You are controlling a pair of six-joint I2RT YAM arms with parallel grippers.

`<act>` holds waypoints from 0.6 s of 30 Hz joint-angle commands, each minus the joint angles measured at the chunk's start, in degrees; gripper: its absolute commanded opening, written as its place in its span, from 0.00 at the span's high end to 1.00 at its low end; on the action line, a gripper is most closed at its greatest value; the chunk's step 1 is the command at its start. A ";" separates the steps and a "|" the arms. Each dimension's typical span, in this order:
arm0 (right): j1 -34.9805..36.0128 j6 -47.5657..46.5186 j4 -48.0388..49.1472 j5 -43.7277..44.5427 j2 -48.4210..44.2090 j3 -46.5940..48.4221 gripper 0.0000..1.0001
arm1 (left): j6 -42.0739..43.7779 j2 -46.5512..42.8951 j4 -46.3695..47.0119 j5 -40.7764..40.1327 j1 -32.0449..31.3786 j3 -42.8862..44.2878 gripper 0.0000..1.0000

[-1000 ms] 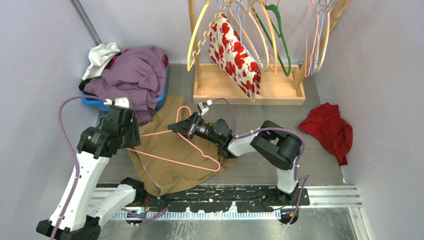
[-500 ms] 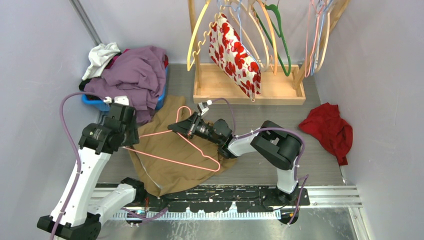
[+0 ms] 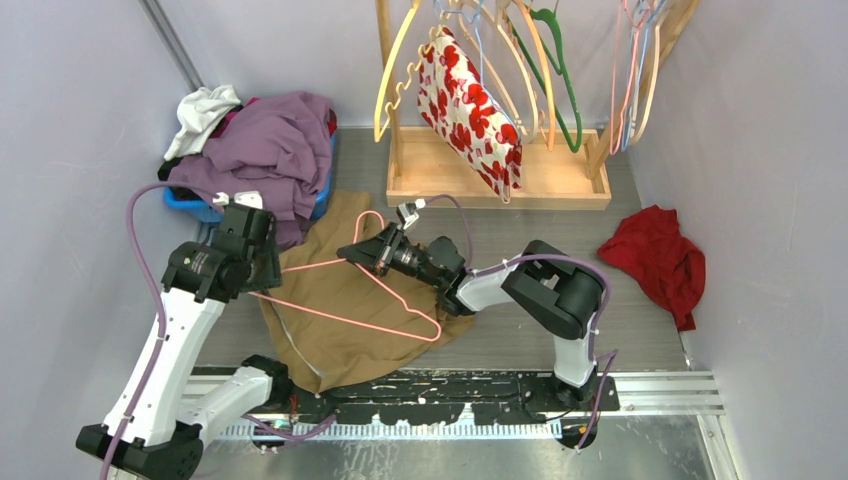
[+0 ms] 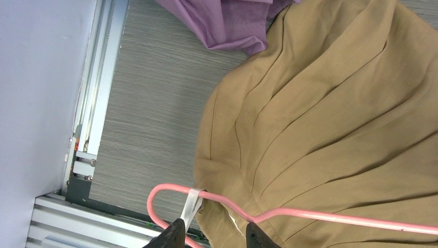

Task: Place the skirt on the hanger
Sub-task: Hang the skirt on the hanger.

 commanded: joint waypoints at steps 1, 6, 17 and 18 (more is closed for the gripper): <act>-0.01 1.52 6.21 -1.29 -5.36 1.19 0.99 | 0.84 0.23 0.95 1.54 0.37 0.36 0.54; -0.05 1.55 6.17 -1.95 -6.30 1.01 0.99 | 0.87 0.32 1.14 2.54 0.62 0.20 0.54; -0.16 0.93 6.23 -1.97 -8.31 -1.21 0.99 | 1.84 -2.01 1.17 6.75 0.86 3.71 0.55; -0.17 0.72 6.20 -1.95 -8.39 -1.43 0.99 | 2.02 -2.18 1.31 8.32 0.86 4.05 0.55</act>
